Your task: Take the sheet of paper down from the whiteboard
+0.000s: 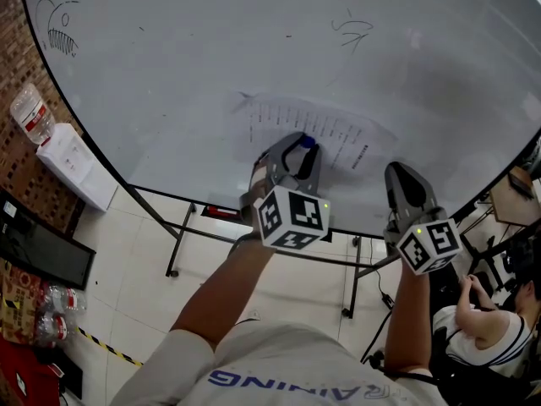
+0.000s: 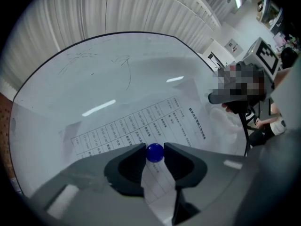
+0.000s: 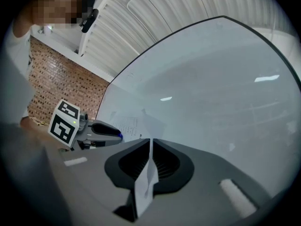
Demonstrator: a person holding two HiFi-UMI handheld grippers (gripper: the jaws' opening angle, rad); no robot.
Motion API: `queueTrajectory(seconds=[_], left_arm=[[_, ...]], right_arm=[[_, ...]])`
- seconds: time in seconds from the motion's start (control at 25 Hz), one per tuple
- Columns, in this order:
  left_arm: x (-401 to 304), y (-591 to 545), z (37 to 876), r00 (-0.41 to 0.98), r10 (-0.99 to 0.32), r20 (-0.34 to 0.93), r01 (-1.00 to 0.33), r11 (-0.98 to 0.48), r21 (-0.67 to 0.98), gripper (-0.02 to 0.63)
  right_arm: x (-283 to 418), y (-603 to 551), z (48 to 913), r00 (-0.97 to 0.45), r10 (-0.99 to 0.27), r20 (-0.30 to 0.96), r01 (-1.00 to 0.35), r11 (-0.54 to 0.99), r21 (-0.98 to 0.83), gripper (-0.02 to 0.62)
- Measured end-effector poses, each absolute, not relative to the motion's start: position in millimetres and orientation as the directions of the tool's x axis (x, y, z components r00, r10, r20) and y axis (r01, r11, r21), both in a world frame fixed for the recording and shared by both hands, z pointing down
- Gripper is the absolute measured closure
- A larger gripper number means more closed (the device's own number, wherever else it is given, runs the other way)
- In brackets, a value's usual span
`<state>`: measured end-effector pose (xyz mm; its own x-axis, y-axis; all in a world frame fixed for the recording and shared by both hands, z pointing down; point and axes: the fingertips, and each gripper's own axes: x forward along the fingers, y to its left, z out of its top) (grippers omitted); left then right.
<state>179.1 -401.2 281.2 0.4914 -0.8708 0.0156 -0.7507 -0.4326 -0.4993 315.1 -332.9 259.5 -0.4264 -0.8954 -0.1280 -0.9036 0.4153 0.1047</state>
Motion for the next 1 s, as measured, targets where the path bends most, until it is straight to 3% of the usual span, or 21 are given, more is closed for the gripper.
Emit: queueTrajectory(seconds=[0.12,0.36,0.76,0.88,1.0], left_arm=[[179.1,-401.5,281.2,0.498,-0.867,0.017,-0.749,-0.440,-0.495,0.476],[179.2,-401.6,281.7,0.510,-0.860,0.022,-0.745,-0.455,-0.488,0.476],[178.1,-401.4,280.8,0.520,-0.854,0.015,-0.750,-0.465,-0.470,0.476],[179.0,-401.3,280.6,0.530,-0.848,0.014,-0.751,-0.476,-0.458,0.476],[179.3,-400.9,281.0,0.547,-0.837,0.015,-0.746,-0.495,-0.447,0.476]], right_arm=[[307.2,-339.5,260.7,-0.454,-0.885,-0.100,-0.889,0.443,0.115,0.407],[299.1,-351.6,255.4,-0.456,-0.886,-0.087,-0.886,0.444,0.131,0.393],[295.1,-356.2,252.5,-0.411,-0.909,-0.065,-0.899,0.393,0.195,0.472],[297.1,-359.3,254.2,-0.391,-0.919,-0.058,-0.910,0.376,0.172,0.571],[297.5,-357.4,254.6,-0.391,-0.918,-0.068,-0.913,0.377,0.157,0.588]])
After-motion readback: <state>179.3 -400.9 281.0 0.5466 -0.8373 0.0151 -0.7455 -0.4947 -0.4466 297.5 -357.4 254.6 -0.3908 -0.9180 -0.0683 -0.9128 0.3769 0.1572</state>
